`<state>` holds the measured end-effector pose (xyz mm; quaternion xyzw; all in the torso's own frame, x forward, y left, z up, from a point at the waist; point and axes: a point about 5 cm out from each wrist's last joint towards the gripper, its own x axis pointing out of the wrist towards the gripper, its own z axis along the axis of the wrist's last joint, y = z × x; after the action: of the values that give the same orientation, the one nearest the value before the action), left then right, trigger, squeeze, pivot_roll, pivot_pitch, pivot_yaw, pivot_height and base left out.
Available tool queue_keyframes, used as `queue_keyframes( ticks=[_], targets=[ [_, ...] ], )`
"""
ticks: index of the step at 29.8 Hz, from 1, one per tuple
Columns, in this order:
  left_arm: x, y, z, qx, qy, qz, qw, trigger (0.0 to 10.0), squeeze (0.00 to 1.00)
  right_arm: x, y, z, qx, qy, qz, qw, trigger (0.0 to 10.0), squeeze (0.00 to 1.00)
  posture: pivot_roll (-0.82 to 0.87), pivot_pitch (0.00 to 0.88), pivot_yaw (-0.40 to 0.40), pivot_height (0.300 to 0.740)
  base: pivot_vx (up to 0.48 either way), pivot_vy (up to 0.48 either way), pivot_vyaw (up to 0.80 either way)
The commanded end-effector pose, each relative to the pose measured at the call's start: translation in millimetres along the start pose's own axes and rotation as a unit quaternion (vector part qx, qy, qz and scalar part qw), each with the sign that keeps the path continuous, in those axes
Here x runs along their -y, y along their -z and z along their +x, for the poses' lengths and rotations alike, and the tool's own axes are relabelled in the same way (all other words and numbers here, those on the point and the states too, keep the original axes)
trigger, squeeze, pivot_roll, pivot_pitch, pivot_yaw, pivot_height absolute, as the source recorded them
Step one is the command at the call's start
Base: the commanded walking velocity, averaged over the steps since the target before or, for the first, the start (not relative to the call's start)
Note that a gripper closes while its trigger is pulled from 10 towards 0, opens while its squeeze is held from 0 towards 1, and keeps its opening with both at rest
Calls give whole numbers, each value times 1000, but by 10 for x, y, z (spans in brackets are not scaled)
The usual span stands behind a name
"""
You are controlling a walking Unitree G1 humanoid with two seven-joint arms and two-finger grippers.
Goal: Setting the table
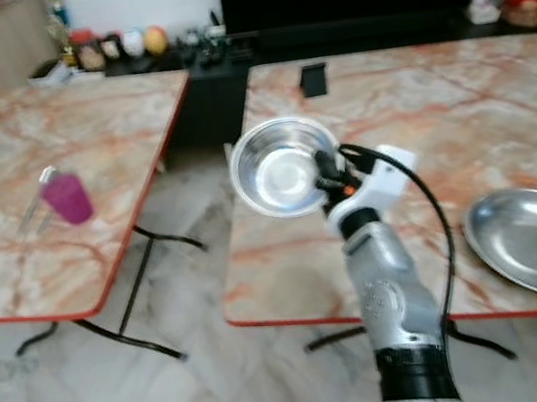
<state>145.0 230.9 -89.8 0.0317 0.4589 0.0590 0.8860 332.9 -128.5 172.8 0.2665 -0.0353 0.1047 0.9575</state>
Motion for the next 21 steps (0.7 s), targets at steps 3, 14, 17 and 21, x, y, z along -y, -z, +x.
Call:
queue_keyframes(
  ticks=[3, 14, 17, 21],
  targets=[
    [62, 17, 0, -1, 9, 5, 1000, 10000, 0, 59, -62, -9, 11, 10, -3, 1000, 10000, 0, -60, 0, 56, 740, 0, -345, 0],
    [50, 22, -2, -2, 8, 4, 1000, 10000, 0, 110, -111, -21, 18, 23, -12, 1000, 10000, 0, -66, 0, 59, 740, 0, -310, 0],
    [42, 30, -4, -3, 5, 0, 1000, 10000, 0, 153, -132, -43, 22, 35, -16, 999, 10000, 0, -67, 0, 60, 740, 0, 0, 0],
    [47, 18, -1, -2, 7, 0, 1000, 10000, 0, 247, -158, -69, 28, 62, -20, 997, 10000, 0, -70, 0, 64, 740, 0, 0, 0]
  ],
)
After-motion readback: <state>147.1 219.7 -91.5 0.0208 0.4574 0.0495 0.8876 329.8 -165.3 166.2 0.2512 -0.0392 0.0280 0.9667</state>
